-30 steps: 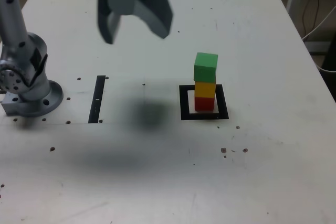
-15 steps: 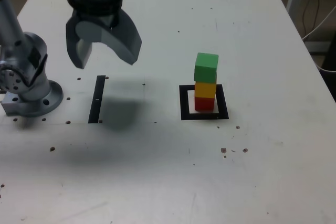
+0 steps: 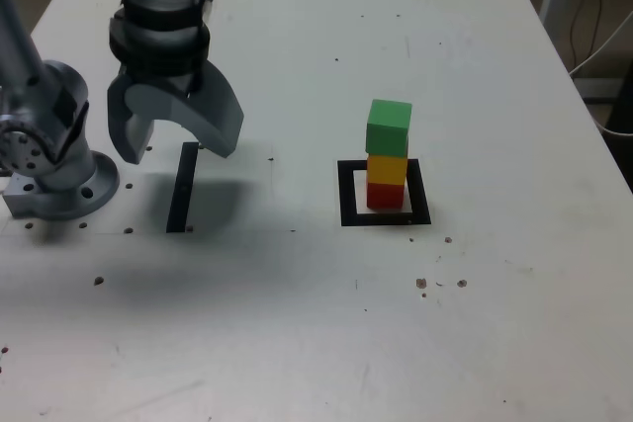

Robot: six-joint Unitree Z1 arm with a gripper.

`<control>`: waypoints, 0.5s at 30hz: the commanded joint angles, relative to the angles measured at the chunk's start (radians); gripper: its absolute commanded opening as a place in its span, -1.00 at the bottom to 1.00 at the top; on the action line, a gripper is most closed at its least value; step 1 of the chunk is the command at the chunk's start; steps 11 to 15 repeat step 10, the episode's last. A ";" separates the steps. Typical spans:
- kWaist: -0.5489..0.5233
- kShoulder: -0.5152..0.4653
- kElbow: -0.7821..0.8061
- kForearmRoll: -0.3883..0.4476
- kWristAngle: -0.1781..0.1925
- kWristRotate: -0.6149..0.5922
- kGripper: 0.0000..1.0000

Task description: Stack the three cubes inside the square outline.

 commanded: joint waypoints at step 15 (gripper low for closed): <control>0.002 0.001 0.044 -0.053 -0.014 -0.002 0.99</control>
